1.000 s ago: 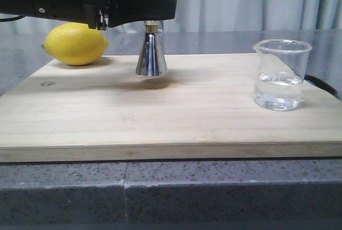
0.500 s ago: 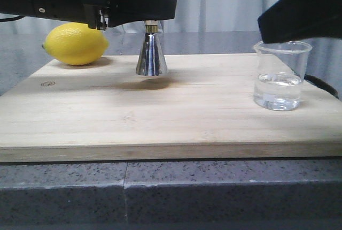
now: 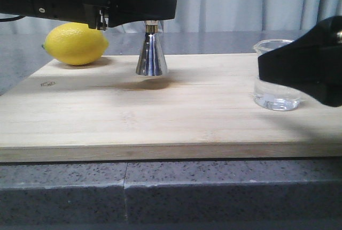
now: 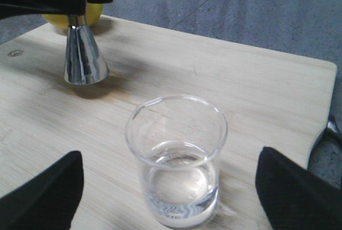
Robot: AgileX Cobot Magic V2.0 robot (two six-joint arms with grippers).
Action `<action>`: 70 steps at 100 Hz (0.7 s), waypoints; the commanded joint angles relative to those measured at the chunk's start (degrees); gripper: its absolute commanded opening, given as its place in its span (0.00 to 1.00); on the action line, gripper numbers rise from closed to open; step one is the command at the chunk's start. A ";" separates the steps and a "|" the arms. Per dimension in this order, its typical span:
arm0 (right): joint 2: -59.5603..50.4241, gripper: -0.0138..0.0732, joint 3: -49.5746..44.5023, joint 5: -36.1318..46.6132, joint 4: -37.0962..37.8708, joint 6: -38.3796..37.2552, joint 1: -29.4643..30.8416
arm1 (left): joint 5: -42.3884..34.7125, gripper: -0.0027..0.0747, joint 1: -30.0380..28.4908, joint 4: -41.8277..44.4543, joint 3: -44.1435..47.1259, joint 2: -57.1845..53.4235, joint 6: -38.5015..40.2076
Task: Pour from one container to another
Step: 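Reach the right gripper to the glass beaker and grasp it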
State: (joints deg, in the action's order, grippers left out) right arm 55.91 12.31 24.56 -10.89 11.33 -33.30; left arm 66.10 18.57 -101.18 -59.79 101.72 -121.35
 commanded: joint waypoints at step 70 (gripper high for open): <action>9.15 0.52 1.24 13.51 0.06 -0.55 -0.08 | 5.93 0.34 0.58 -4.85 -1.61 -2.11 0.47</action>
State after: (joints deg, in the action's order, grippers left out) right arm 65.63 12.31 33.22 -10.89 10.70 -33.30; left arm 66.10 18.57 -101.18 -59.79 101.72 -121.35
